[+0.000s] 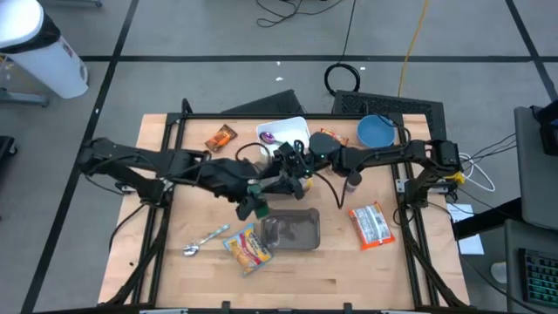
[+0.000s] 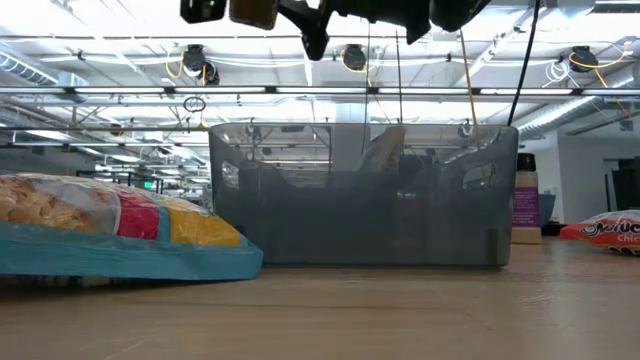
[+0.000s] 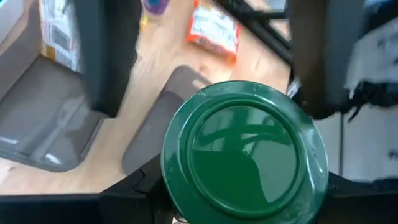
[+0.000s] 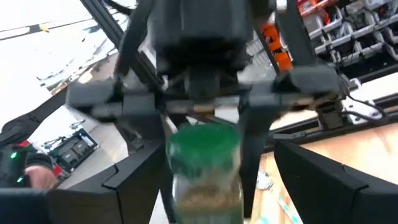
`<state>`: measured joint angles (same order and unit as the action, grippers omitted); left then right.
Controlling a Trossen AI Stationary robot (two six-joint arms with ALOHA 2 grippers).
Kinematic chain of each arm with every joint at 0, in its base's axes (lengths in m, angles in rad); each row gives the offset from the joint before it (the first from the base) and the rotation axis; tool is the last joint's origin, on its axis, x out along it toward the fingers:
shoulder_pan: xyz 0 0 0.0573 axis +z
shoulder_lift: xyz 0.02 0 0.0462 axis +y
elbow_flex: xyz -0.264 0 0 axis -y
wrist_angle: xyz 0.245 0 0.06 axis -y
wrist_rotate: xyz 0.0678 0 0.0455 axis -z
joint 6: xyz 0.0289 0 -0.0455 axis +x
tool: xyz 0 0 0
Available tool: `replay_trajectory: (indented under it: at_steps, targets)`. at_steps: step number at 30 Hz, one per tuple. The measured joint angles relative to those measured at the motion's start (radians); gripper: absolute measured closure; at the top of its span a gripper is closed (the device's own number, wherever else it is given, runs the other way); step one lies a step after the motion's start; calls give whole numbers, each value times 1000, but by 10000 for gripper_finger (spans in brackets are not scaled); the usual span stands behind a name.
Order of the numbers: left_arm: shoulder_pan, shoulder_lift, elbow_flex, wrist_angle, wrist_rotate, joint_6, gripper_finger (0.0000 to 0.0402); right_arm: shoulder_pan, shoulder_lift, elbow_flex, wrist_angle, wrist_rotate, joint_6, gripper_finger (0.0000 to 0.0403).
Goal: Pick & Place Food Item
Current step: Put the green seasoning bottle into the bottom black bin
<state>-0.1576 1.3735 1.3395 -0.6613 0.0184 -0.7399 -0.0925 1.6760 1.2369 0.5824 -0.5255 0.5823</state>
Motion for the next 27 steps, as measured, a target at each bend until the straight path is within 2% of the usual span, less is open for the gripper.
replay_trajectory:
  at_steps: [9, 27]
  targets:
    - [63, 49, 60, -15, 74, 129, 194, 0, 0, 0, 10, 5, 27, 110]
    - [79, 49, 60, -34, 33, 110, 194, 8, 0, 0, -8, 3, -1, 110]
